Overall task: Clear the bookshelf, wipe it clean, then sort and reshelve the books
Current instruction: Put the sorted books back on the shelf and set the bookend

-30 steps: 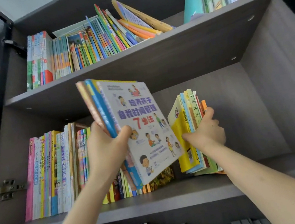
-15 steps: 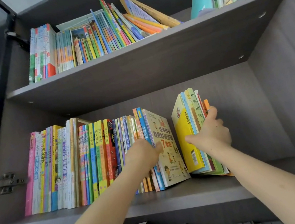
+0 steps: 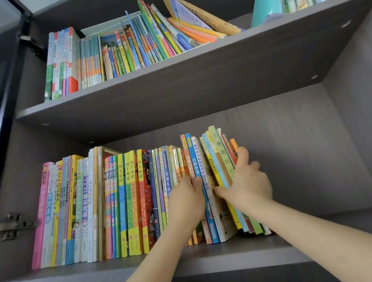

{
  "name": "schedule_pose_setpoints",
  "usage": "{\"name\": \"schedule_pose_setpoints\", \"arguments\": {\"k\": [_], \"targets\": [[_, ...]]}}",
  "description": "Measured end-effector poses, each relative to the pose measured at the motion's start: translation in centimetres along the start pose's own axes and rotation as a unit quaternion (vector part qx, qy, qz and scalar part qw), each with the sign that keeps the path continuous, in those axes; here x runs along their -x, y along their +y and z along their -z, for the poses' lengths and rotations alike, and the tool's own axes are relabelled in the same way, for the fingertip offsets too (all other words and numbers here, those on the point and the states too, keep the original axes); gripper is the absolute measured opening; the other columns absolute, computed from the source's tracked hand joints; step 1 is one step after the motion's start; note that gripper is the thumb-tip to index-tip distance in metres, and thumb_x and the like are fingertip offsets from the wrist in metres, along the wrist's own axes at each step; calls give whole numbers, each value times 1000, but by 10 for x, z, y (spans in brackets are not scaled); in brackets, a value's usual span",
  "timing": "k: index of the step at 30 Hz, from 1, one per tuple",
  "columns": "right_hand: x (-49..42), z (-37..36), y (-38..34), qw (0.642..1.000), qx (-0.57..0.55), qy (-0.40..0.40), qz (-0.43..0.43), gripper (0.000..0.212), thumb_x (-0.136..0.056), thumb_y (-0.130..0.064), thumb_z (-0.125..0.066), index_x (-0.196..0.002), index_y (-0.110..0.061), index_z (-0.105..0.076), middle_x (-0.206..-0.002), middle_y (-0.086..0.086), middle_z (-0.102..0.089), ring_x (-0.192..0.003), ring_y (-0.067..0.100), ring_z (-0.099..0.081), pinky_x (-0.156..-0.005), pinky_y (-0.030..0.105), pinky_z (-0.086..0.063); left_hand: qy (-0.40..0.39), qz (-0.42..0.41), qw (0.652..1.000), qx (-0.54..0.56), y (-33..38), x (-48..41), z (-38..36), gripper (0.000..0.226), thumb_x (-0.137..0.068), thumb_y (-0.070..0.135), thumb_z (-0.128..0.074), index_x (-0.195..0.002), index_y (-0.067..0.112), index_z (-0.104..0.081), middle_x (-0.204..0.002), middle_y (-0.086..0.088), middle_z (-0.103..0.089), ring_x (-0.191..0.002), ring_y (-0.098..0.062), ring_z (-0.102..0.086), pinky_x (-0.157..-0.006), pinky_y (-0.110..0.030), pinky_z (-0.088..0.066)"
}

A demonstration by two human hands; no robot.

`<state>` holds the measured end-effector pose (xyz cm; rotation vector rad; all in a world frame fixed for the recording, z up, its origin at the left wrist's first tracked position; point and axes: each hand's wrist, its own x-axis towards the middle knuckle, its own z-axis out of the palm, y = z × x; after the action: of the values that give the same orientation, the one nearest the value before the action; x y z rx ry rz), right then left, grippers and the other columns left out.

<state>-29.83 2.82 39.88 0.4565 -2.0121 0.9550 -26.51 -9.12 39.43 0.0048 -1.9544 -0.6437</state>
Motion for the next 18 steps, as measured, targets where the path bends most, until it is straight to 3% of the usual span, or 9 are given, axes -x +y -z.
{"name": "schedule_pose_setpoints", "arguments": {"k": [2,4,8,10,14,18], "targets": [[0,-3,-1,1000,0,-9,11,82,-83,-47,-68,-139,-23,-13,-123,5,-45,-81,10,-43,-45,13,-29,9,0,1000,7,-1,0,0,33,-103,32,-36,-72,22,-41,-68,5,-48,-57,-4,-45,-46,-14,-28],[-1,-1,1,999,-15,-25,16,84,-84,-49,-66,-142,-24,-10,-127,5,-43,-85,11,-46,-48,13,-32,8,-3,1000,22,0,-1,-1,32,-102,33,-40,-72,21,-43,-67,5,-48,-57,-4,-45,-47,-14,-30],[-1,5,4,996,-64,-69,11,97,-77,-54,-71,-145,-24,-9,-134,7,-40,-115,22,-53,-79,29,-48,-14,-15,997,77,1,-3,-1,16,-96,32,-53,-93,17,-55,-87,6,-61,-78,-9,-60,-62,-16,-47],[-1,7,4,994,-63,-85,13,103,-73,-53,-75,-146,-24,-8,-135,7,-40,-118,22,-51,-85,31,-48,-16,-9,994,107,-1,-4,1,20,-93,32,-59,-105,17,-56,-96,7,-63,-86,-9,-61,-65,-16,-48],[-2,8,6,993,-77,-84,4,103,-71,-49,-78,-146,-23,-12,-134,6,-42,-119,21,-50,-89,33,-48,-17,4,988,157,-5,-4,3,26,-89,32,-65,-110,20,-58,-100,9,-63,-91,-8,-61,-70,-21,-52],[-3,7,11,994,-77,-72,10,100,-73,-44,-79,-145,-24,-13,-132,5,-44,-113,18,-52,-84,32,-49,-16,1,986,163,-4,-3,2,13,-91,30,-62,-99,23,-54,-104,3,-66,-93,-12,-64,-76,-27,-57]]}}
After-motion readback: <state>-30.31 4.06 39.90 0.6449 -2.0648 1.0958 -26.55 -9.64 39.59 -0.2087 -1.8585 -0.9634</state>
